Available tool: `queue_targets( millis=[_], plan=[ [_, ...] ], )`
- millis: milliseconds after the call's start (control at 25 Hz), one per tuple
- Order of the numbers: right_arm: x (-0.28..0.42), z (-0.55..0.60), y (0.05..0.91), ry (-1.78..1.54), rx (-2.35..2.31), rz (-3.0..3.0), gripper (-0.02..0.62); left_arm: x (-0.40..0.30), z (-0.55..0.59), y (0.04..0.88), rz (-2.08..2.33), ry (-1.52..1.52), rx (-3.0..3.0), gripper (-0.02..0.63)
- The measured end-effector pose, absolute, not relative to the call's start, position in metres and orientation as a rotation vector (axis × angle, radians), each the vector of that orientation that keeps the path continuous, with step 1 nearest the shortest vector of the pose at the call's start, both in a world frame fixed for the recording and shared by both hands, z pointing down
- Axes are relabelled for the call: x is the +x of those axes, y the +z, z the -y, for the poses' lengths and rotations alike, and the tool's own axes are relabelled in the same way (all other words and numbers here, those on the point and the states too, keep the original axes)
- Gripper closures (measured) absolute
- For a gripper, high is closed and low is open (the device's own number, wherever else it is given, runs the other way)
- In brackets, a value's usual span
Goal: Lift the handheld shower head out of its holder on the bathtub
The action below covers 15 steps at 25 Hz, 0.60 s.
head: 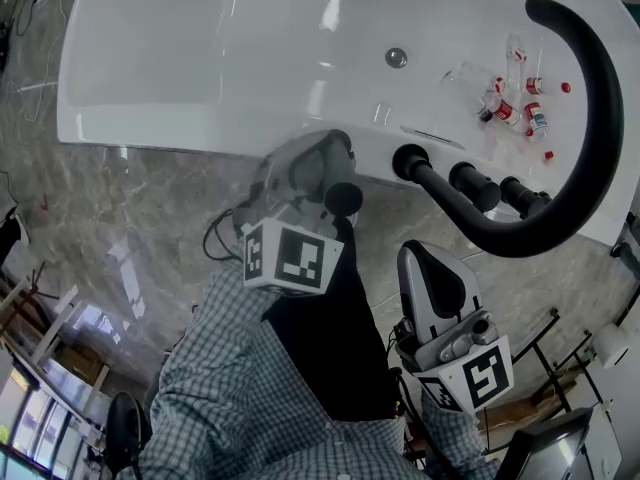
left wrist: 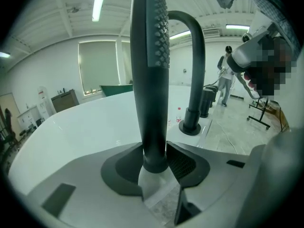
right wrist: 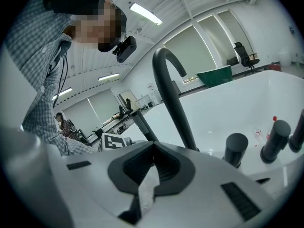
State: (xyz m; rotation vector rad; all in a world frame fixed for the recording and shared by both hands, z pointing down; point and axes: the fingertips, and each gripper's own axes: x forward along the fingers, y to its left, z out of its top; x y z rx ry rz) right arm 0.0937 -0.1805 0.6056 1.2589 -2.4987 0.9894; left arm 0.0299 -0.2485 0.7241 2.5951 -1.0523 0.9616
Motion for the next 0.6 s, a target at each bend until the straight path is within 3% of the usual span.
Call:
queue_targets(
  millis=[600],
  plan=[
    [0.0935, 0.1714, 0.6135, 1.031, 1.261, 2.457, 0.58, 0.0308, 0.2518, 0.7284, 1.011, 0.947, 2.544, 0.479]
  ],
)
